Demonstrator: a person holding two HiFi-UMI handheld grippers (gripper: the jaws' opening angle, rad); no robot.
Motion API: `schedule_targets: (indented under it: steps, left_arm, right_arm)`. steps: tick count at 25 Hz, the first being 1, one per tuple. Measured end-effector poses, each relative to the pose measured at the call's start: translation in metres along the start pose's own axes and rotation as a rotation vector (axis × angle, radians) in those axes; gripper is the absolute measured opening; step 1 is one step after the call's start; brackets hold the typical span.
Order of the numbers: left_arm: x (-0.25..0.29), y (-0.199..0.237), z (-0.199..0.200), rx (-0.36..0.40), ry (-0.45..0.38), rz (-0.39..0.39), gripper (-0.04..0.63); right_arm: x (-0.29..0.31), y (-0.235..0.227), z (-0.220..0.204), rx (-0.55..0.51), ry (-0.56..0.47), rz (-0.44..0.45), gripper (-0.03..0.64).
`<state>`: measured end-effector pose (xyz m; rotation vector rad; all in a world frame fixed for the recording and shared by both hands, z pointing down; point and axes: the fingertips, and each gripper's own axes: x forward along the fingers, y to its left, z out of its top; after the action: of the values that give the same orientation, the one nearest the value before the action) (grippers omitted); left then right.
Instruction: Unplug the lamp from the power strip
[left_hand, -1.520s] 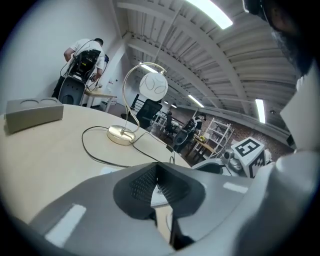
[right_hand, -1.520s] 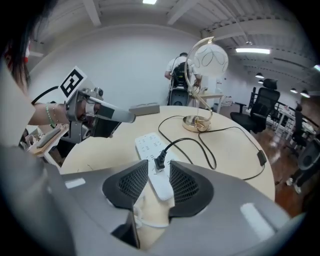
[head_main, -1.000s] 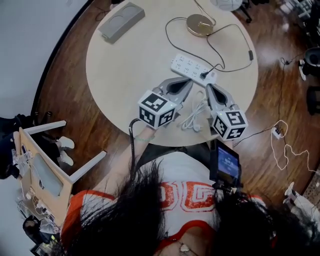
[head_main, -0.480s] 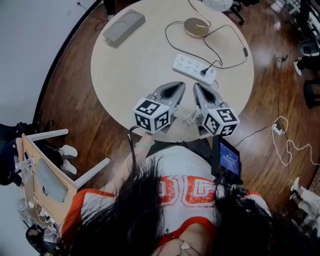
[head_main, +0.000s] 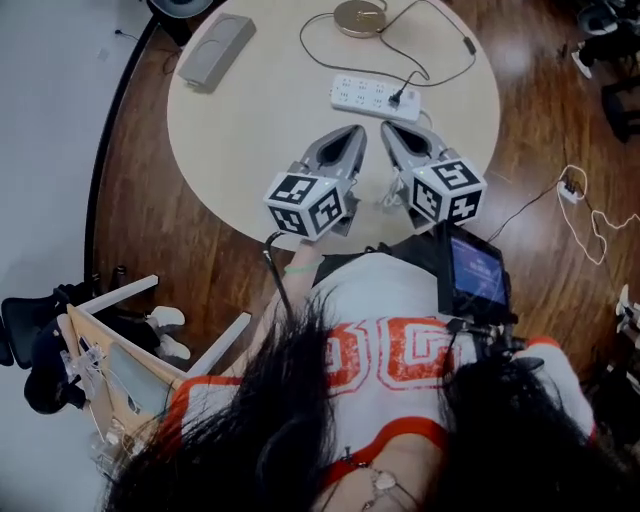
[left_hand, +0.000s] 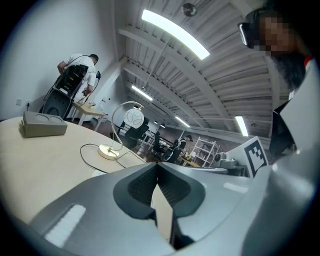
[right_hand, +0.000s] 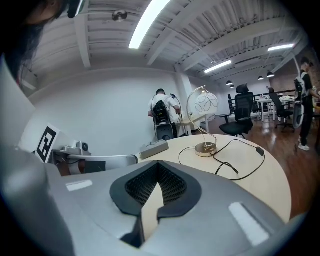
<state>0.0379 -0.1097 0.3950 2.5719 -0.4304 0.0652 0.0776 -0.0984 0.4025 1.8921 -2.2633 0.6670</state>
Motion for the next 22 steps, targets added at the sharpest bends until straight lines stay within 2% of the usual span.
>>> schedule_targets:
  steps: [22]
  left_arm:
    - [-0.005, 0.008, -0.005, 0.016, 0.019, 0.034, 0.000]
  right_arm:
    - [0.005, 0.006, -0.008, -0.009, 0.031, 0.026, 0.000]
